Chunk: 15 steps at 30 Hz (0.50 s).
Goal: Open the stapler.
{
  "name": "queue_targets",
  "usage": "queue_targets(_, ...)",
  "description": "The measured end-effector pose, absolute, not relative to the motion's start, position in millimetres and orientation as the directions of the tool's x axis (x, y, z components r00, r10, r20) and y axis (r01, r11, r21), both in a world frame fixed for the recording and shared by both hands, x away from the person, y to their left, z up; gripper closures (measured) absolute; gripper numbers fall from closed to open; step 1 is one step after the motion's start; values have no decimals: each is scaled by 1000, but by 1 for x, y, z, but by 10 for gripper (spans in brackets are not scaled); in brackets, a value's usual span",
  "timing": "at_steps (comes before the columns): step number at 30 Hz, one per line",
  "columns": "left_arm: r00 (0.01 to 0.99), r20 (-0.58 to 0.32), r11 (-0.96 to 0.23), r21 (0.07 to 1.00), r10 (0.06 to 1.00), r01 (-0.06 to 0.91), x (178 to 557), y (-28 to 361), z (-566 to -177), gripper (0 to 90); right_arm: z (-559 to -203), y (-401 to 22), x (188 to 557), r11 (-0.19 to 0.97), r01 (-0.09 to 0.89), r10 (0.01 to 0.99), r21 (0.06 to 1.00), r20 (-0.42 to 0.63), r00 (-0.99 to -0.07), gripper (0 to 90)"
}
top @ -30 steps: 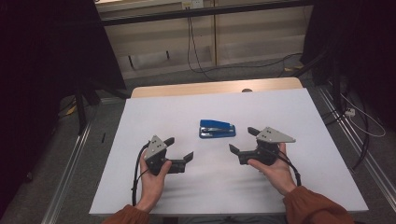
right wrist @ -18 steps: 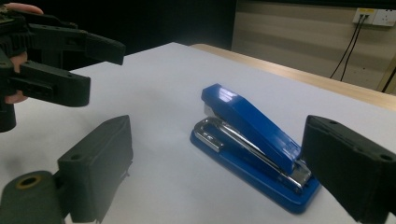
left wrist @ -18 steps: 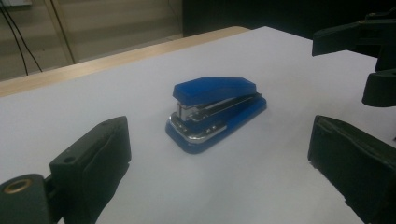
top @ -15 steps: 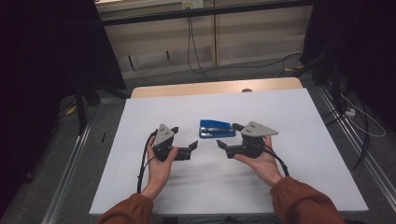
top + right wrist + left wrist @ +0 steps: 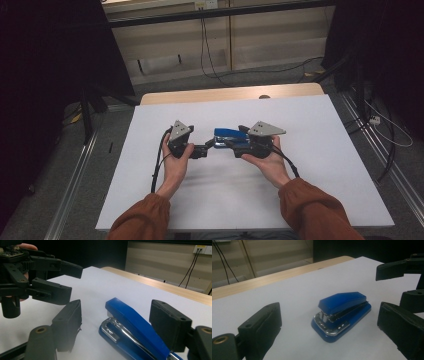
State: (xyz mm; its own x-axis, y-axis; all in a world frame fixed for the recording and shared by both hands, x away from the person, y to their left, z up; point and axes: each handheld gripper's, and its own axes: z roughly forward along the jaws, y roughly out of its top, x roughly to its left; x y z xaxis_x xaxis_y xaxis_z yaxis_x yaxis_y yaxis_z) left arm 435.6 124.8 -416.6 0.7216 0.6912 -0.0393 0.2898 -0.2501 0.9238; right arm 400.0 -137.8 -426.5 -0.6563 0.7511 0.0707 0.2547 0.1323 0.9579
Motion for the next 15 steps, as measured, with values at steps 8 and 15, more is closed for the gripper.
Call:
queue_targets(8, 730, 8, -299, 915, 683, 269, 453, 124, -430, 47, -429, -132, 410, 127, 247, 749, 961, 71, -658, 388)
queue_targets(15, 738, 4, -336, 892, 675, 303, 451, 125, -432, 24, -434, -129, 415, 123, 252, 750, 960, 76, -657, 497)
